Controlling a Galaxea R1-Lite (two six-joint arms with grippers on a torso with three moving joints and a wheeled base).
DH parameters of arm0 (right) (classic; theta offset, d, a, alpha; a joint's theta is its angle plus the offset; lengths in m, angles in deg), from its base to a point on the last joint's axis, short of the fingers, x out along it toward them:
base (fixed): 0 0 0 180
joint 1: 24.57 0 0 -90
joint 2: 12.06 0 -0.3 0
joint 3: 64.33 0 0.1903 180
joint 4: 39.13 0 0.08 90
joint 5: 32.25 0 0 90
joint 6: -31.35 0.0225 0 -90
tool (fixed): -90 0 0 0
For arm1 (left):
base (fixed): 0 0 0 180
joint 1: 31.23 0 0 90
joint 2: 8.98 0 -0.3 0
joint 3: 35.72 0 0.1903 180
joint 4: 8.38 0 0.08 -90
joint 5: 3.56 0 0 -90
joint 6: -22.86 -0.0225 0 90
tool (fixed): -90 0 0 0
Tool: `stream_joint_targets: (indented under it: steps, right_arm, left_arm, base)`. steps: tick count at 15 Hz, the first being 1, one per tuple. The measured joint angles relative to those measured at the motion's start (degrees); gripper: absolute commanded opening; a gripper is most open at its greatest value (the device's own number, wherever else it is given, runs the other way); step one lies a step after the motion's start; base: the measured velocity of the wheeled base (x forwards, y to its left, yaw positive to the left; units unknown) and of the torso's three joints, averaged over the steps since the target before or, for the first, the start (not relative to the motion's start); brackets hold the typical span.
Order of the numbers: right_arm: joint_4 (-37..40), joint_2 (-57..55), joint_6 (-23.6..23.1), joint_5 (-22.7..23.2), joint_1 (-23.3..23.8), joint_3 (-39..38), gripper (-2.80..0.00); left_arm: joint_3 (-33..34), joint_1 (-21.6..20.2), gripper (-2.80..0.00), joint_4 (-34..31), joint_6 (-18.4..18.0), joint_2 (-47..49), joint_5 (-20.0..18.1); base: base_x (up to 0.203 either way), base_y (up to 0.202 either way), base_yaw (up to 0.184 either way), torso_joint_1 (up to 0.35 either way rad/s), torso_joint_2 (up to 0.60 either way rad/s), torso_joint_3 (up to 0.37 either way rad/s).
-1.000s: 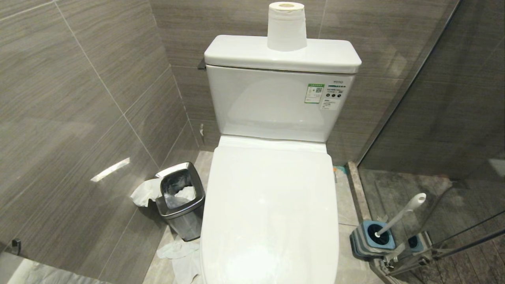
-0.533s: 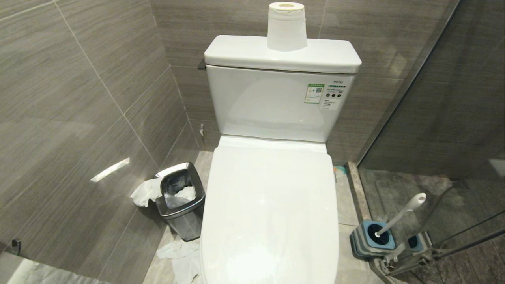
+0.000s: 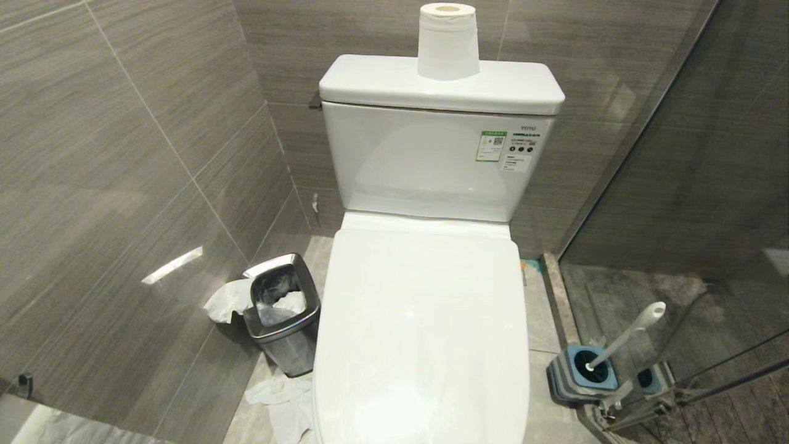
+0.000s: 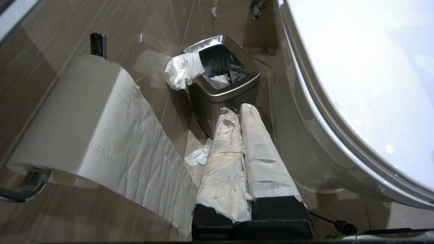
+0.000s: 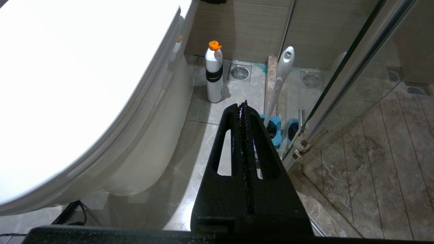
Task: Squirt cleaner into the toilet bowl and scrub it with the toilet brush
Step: Use the left hand to lift the toilet lid slightly
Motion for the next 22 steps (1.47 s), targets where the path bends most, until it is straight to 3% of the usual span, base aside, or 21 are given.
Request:
stream_joint_targets:
  steps: [6, 13, 22]
  right_arm:
    - [0.00, 0.00, 0.00, 0.02, -0.01, 0.00, -2.80]
    - [0.00, 0.00, 0.00, 0.00, -0.01, 0.00, -2.80]
    - [0.00, 0.00, 0.00, 0.04, 0.00, 0.00, -2.80]
  left_arm:
    - [-5.23, 0.00, -2.80, -0.92, -5.15, 0.00, -1.06]
    - [-17.27, -0.02, -2.80, -6.36, -8.11, 3.01, -2.18]
    - [-46.46, -0.17, -2.80, -6.08, -13.13, 35.00, -4.42]
  base:
    - [0.000, 0.000, 0.000, 0.000, 0.00, 0.000]
    - [0.000, 0.000, 0.000, 0.000, 0.00, 0.000]
    - [0.000, 0.000, 0.000, 0.000, 0.00, 0.000]
